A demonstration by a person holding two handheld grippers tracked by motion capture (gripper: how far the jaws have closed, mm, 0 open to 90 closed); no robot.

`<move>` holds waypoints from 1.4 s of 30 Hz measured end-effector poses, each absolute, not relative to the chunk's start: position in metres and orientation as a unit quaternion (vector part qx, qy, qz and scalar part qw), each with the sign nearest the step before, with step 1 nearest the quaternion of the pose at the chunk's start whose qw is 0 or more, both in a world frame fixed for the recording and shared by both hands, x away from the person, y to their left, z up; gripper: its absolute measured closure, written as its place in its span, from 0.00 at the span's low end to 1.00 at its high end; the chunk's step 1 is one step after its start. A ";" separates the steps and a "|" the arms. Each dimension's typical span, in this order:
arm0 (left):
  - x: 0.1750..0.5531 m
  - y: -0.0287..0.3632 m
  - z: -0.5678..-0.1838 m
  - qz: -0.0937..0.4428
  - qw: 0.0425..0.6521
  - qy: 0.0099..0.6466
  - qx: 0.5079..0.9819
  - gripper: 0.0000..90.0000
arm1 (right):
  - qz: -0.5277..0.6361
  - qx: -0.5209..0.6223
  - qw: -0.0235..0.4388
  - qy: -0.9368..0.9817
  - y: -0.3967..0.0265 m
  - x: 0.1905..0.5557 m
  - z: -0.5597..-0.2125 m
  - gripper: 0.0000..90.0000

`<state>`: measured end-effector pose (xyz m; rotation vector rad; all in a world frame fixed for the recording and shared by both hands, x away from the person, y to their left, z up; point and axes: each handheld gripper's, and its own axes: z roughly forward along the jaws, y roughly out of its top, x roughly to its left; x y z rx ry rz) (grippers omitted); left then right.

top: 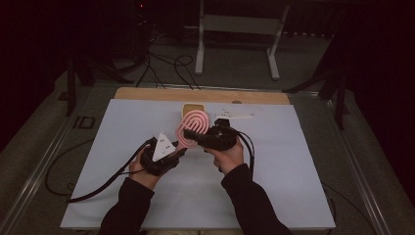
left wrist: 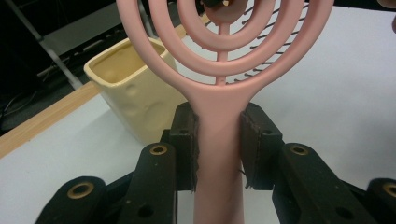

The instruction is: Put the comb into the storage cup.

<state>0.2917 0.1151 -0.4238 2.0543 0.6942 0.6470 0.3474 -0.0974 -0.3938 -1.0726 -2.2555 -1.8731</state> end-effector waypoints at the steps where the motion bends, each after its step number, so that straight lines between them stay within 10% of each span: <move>1: 0.292 0.115 -0.424 0.259 0.425 0.277 0.821 0.77 | -0.600 -0.344 0.010 -0.722 -0.097 0.347 -0.394 0.70; 20: 0.291 0.116 -0.424 0.259 0.429 0.275 0.820 0.73 | -0.610 -0.360 0.025 -0.706 -0.099 0.348 -0.398 0.71; 32: 0.286 0.132 -0.416 0.256 0.478 0.299 0.785 0.40 | -0.611 -0.365 0.023 -0.703 -0.098 0.350 -0.403 0.71; 37: 0.282 0.137 -0.412 0.256 0.474 0.309 0.784 0.01 | -0.615 -0.370 0.024 -0.695 -0.103 0.351 -0.404 0.71; 42: 0.269 0.165 -0.420 0.270 0.501 0.326 0.755 0.00 | -0.620 -0.378 0.019 -0.687 -0.107 0.352 -0.403 0.71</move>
